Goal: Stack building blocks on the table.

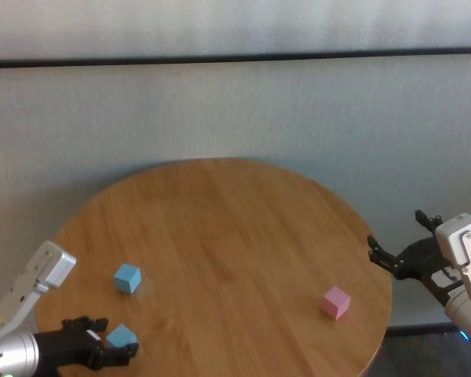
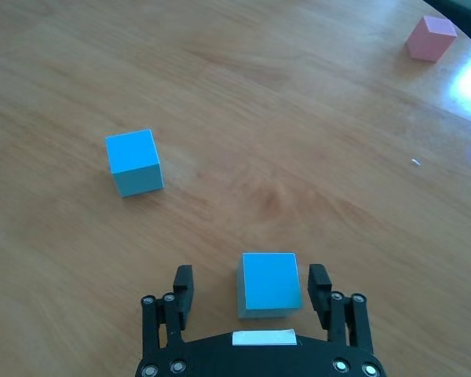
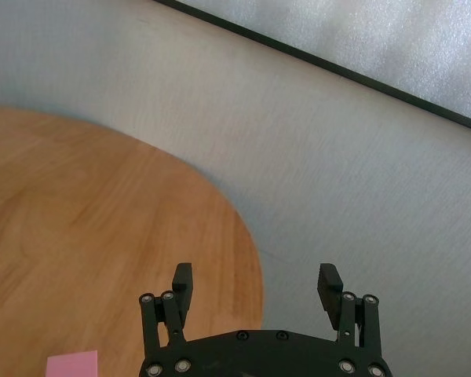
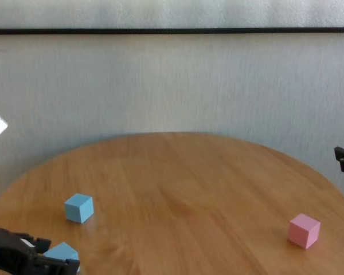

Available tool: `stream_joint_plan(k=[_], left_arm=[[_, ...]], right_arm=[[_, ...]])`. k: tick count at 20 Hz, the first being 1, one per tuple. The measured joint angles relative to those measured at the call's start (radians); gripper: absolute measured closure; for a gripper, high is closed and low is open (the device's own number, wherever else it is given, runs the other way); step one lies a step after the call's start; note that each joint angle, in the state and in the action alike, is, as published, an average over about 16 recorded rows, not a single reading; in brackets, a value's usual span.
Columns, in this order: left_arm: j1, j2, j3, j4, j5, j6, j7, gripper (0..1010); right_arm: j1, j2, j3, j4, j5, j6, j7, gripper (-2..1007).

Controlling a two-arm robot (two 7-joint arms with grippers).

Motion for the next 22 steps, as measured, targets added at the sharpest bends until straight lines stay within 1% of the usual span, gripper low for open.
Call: stream_joint_plan(k=[4, 10, 15, 18, 22], left_arm=[[0.001, 0.001, 0.000, -0.001, -0.001, -0.003, -0.003, 167], [0.002, 0.002, 0.000, -0.002, -0.001, -0.007, -0.005, 364], [0.007, 0.004, -0.002, -0.009, 0.000, -0.019, -0.004, 505], [0.011, 0.007, -0.005, -0.017, 0.002, -0.028, -0.004, 565], [0.014, 0.012, -0.009, -0.029, 0.011, -0.042, -0.004, 610]], right_arm=[[0.000, 0.000, 0.000, 0.000, 0.000, 0.000, 0.000, 1], [0.000, 0.000, 0.000, 0.000, 0.000, 0.000, 0.000, 1], [0.000, 0.000, 0.000, 0.000, 0.000, 0.000, 0.000, 1], [0.000, 0.000, 0.000, 0.000, 0.000, 0.000, 0.000, 1], [0.000, 0.000, 0.000, 0.000, 0.000, 0.000, 0.000, 1]])
